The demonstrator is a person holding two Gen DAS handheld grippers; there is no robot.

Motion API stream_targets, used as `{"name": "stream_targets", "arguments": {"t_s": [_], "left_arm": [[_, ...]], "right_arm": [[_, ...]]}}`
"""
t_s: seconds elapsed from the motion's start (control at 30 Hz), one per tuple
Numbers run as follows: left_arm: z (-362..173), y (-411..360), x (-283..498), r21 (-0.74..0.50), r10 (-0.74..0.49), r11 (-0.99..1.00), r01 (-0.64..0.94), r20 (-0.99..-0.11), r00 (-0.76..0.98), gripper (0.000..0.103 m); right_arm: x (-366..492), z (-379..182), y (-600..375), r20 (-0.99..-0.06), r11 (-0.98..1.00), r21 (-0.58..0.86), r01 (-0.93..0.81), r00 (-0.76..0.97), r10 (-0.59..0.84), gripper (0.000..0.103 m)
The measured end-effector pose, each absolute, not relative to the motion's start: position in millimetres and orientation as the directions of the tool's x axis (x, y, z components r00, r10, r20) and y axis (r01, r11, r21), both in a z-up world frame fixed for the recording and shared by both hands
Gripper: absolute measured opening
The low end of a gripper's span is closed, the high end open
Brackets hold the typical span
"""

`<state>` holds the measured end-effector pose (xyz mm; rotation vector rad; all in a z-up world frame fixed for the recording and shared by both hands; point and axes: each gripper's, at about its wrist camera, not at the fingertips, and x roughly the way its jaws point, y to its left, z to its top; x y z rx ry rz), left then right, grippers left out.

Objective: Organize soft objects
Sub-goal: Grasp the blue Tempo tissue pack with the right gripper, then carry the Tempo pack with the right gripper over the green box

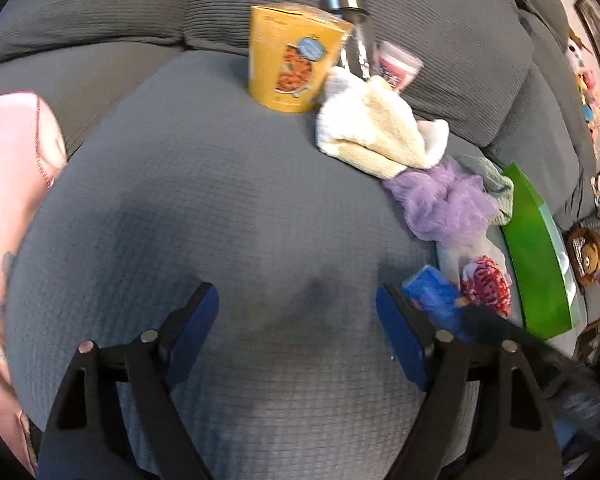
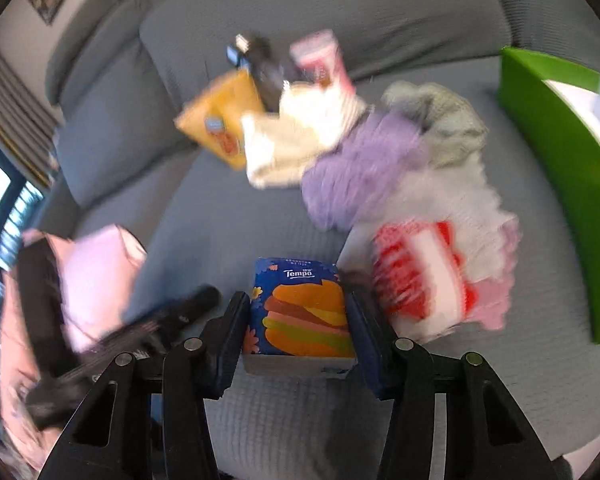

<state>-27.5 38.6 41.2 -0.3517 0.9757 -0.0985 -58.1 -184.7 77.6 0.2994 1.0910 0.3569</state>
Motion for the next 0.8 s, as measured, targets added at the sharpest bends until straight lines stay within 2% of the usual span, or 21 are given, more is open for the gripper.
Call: {"name": "stream_targets", "arguments": {"t_s": [0.1, 0.23, 0.4, 0.5, 0.63, 0.7, 0.77, 0.8], "left_arm": [[43, 43, -28, -0.359, -0.254, 0.929, -0.084, -0.788, 0.560, 0.078], [46, 42, -31, -0.378, -0.283, 0.923, -0.065, -0.785, 0.551, 0.077], [46, 30, -32, -0.438, -0.380, 0.899, 0.015, -0.763, 0.523, 0.075], [42, 22, -32, -0.479, -0.440, 0.876, 0.048, -0.756, 0.485, 0.073], [37, 13, -30, -0.492, -0.464, 0.868, 0.065, -0.759, 0.456, 0.064], [36, 8, -30, -0.481, -0.462, 0.873, 0.077, -0.766, 0.447, 0.059], [34, 6, -30, -0.459, -0.448, 0.884, 0.088, -0.780, 0.437, 0.052], [34, 5, -30, -0.454, -0.445, 0.887, 0.090, -0.782, 0.436, 0.052]], "right_arm": [[-53, 68, -178, -0.813, 0.901, 0.416, -0.124, 0.394, 0.429, 0.053], [-52, 75, -183, -0.802, 0.888, 0.443, -0.122, 0.389, 0.453, 0.063], [-50, 90, -199, -0.774, 0.862, 0.493, -0.116, 0.393, 0.496, 0.063], [-32, 88, -196, -0.807, 0.864, 0.491, -0.110, 0.315, 0.499, 0.063], [-17, 89, -181, -0.828, 0.878, 0.448, -0.171, 0.290, 0.479, 0.063], [-17, 80, -175, -0.839, 0.881, 0.440, -0.174, 0.272, 0.472, 0.058], [-16, 69, -168, -0.869, 0.905, 0.389, -0.174, 0.255, 0.423, 0.044], [-17, 63, -165, -0.881, 0.914, 0.363, -0.183, 0.251, 0.400, 0.042]]}}
